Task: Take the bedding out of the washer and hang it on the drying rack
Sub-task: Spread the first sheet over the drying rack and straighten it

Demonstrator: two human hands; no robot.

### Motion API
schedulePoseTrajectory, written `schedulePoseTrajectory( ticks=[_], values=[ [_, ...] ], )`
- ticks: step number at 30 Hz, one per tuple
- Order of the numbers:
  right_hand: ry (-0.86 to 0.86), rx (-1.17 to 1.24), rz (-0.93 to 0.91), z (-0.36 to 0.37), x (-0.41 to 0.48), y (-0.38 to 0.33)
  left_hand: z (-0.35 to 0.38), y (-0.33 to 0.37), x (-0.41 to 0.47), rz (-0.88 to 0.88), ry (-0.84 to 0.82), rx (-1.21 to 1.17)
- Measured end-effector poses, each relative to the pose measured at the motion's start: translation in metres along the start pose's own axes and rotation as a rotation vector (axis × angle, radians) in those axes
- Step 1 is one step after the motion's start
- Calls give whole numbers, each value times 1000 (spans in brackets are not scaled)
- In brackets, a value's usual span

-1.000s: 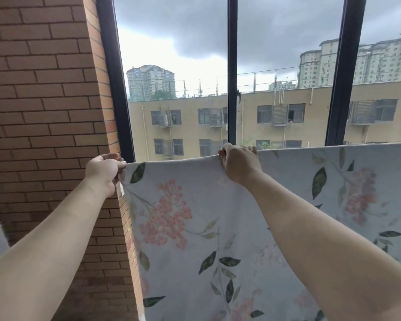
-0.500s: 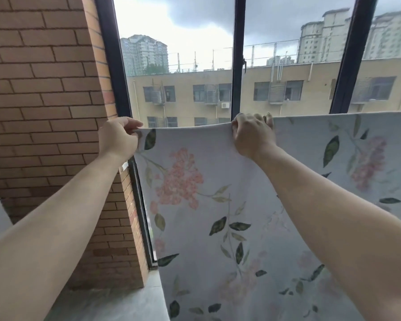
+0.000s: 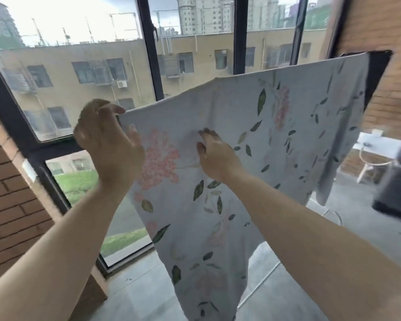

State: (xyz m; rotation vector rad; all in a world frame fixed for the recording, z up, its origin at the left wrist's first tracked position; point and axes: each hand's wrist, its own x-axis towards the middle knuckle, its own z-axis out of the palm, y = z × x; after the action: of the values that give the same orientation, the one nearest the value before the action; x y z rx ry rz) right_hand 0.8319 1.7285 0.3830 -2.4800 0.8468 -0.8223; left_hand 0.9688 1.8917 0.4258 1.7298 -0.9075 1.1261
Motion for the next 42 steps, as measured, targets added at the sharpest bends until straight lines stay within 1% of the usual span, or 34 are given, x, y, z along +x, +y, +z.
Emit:
schedulePoseTrajectory(
  ticks=[2, 4, 6, 8, 10, 11, 14, 17, 21, 26, 29, 33, 35, 39, 42],
  values=[
    [-34, 5, 146, -7, -21, 26, 14, 20, -26, 177, -78, -91],
    [-50, 30, 301, -18, -43, 58, 31, 42, -57, 292, -208, -179],
    [-45, 70, 408, -28, -63, 87, 48, 64, -87, 355, -331, -234],
    [-32, 102, 465, -37, -80, 112, 62, 84, -111, 380, -433, -271],
    [2, 99, 477, -50, -93, 139, 77, 106, -121, 363, -477, -301],
    [16, 85, 466, -56, -96, 150, 82, 115, -122, 325, -486, -306],
    [41, 106, 396, -74, -98, 172, 96, 132, -121, 166, -461, -277],
    [22, 148, 329, -83, -90, 179, 104, 137, -122, -15, -501, -227],
    [-14, 184, 265, -83, -73, 181, 109, 143, -127, -56, -553, -159],
    [-79, 232, 229, -69, -57, 173, 98, 139, -125, -140, -533, -158],
    [-100, 239, 228, -59, -53, 173, 93, 133, -131, -144, -571, -177],
    [-111, 249, 281, -50, -60, 185, 100, 127, -151, -166, -689, -225],
    [-89, 255, 342, -46, -71, 199, 110, 128, -169, -162, -780, -265],
    [-34, 235, 461, -36, -106, 233, 127, 137, -211, -79, -976, -343],
    [-2, 219, 603, -33, -141, 262, 149, 150, -248, -47, -1131, -390]
  ],
)
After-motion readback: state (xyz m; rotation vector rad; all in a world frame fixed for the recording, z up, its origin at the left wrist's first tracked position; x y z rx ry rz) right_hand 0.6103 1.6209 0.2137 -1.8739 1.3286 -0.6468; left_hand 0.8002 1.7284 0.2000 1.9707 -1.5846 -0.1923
